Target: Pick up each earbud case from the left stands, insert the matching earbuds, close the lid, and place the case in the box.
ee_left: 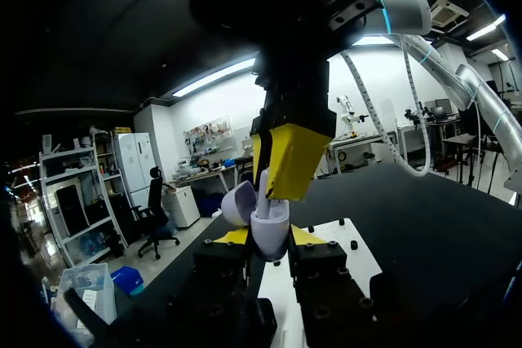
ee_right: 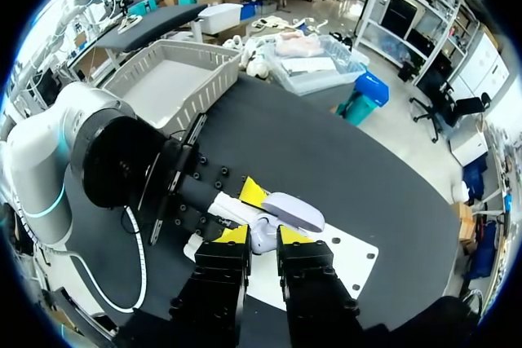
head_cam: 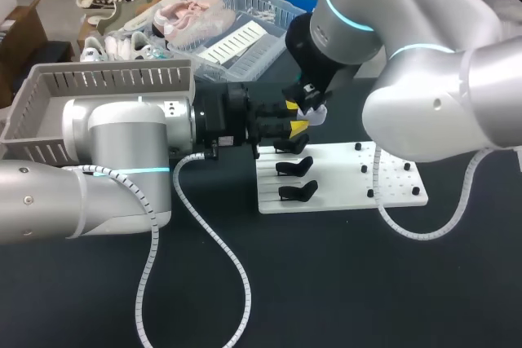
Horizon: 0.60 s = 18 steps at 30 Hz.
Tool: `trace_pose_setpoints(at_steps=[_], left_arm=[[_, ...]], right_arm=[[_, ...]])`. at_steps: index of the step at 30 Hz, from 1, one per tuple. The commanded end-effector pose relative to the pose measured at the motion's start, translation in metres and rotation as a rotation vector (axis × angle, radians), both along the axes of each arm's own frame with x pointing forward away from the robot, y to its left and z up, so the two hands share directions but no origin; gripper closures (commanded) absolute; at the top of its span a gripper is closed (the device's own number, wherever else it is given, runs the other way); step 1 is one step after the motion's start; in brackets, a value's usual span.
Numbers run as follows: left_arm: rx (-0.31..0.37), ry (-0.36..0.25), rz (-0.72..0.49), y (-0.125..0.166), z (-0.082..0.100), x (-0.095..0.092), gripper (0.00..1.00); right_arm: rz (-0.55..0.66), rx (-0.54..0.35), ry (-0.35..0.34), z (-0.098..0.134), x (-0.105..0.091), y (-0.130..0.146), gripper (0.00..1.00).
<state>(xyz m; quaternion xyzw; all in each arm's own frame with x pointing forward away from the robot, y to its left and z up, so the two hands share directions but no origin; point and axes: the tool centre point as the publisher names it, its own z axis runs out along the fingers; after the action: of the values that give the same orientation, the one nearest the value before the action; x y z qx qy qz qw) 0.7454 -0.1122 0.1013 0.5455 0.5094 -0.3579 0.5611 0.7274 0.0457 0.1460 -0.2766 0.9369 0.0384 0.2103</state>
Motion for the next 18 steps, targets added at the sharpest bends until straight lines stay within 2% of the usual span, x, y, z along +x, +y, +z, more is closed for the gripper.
trace_pose_setpoints(at_steps=[1, 18], left_arm=[[0.001, -0.003, 0.011, -0.0007, 0.0004, -0.0029, 1.00], [0.001, -0.003, 0.011, -0.0007, 0.0004, -0.0029, 1.00]], right_arm=[[0.000, -0.001, 0.003, -0.0007, 0.0017, 0.0010, 1.00], [0.004, -0.006, 0.017, -0.0043, 0.0067, 0.0036, 1.00]])
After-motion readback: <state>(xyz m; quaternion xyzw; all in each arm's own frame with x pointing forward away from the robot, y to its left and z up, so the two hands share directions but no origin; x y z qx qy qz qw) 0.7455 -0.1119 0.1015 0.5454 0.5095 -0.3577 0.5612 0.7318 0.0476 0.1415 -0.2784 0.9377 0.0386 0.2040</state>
